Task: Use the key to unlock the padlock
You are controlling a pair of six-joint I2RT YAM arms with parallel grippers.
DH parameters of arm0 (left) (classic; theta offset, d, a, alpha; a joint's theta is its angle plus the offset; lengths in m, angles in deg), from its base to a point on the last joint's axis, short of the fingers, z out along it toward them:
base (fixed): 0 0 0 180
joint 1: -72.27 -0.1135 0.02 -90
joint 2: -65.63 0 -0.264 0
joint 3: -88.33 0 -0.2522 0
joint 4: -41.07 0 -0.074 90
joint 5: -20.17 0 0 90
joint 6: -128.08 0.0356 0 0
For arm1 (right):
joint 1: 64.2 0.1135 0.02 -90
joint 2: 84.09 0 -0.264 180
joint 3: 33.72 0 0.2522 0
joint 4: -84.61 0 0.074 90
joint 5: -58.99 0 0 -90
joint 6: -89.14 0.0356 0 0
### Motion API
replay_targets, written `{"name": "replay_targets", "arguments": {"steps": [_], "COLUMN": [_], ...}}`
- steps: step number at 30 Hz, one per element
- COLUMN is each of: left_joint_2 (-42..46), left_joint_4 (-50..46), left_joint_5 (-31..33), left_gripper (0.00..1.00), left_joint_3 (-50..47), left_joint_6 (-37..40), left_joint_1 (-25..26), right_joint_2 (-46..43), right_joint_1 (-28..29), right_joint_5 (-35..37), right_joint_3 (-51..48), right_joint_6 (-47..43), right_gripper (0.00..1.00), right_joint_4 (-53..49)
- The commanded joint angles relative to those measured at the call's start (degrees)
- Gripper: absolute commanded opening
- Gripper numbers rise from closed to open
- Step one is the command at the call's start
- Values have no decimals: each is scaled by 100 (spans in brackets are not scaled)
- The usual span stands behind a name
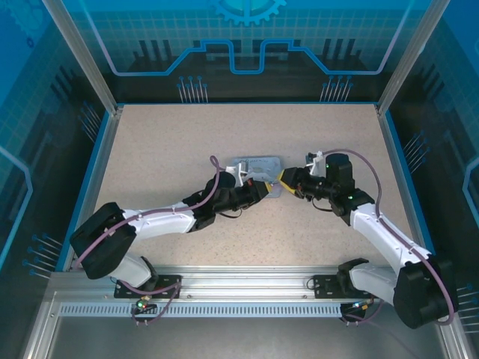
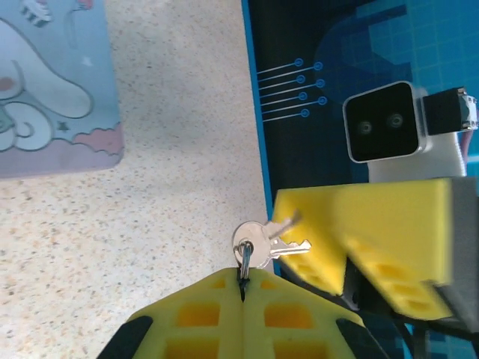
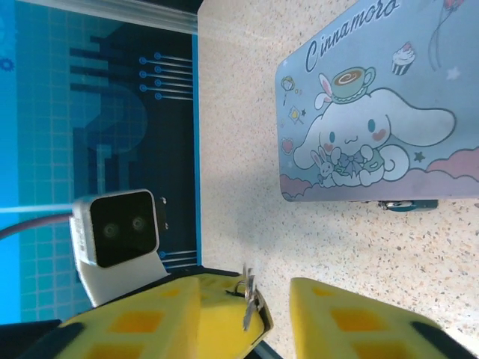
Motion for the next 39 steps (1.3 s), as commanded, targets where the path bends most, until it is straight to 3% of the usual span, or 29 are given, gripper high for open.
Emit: {"name": "replay_targets", "arguments": {"steps": [1,10,28,39], "left_joint_2": [110,131,75,70], "left_joint_4": [31,126,169,167], "left_joint_5": [155,143,72,54], "left_gripper": [0,0,0,0], "left_joint_3": [-45,-26,133,168], "left_joint_6": [264,287,145,133], "left_joint_1": [-11,-9,-2,-7], "right_joint_2": [-214,-296,180,379], "right_joint_1": [-207,-247,377,500], "right_joint_5": [-154,-322,25,86], "right_joint_3": [-104,-357,-26,152], "right_joint_6": [-43,32,192,210], "right_gripper": [45,39,33,21], "right_joint_4": [-148,104,520,588]}}
